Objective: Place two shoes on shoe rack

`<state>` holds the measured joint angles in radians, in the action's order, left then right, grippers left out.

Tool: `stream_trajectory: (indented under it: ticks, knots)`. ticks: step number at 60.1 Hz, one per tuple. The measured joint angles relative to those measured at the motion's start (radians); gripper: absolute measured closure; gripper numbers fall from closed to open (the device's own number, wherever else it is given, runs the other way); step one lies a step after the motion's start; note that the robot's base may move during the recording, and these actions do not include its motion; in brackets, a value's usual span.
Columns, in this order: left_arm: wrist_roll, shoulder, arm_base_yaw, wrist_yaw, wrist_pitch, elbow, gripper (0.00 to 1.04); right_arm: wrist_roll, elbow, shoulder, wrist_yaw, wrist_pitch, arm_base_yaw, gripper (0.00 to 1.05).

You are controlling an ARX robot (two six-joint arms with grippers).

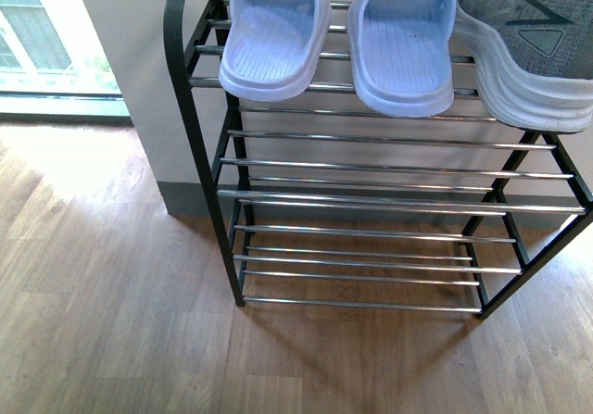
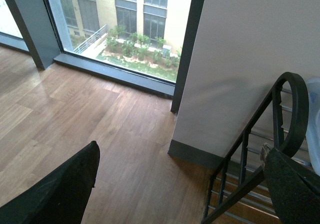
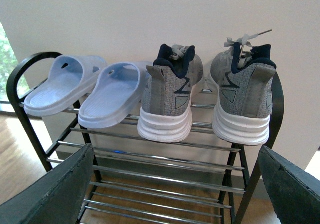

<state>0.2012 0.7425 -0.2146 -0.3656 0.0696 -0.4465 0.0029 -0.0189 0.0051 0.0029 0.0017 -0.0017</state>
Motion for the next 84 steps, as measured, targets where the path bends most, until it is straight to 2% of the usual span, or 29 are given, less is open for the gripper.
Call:
stream_trajectory:
  ticks: [3,8,13,18,21,24,25,84]
  knots:
    - [-0.062,-0.02,0.028,0.116,0.148,0.064,0.22,0.0,0.0,0.0,0.0,0.0,0.0,0.09]
    - [-0.142,-0.073,0.062,0.222,0.307,0.161,0.39,0.0,0.0,0.0,0.0,0.0,0.0,0.09]
    - [-0.174,-0.127,0.096,0.247,0.321,0.226,0.61,0.0,0.0,0.0,0.0,0.0,0.0,0.09]
    - [-0.183,-0.158,0.111,0.267,0.321,0.261,0.75,0.0,0.0,0.0,0.0,0.0,0.0,0.09]
    - [-0.187,-0.191,0.17,0.349,0.317,0.286,0.88,0.0,0.0,0.0,0.0,0.0,0.0,0.09]
    - [-0.189,-0.224,0.207,0.354,0.309,0.309,1.02,0.0,0.0,0.0,0.0,0.0,0.0,0.09]
    - [-0.188,-0.227,0.208,0.355,0.309,0.311,1.04,0.0,0.0,0.0,0.0,0.0,0.0,0.09]
    - [-0.192,-0.55,0.211,0.366,0.123,0.433,1.03,0.0,0.0,0.0,0.0,0.0,0.0,0.09]
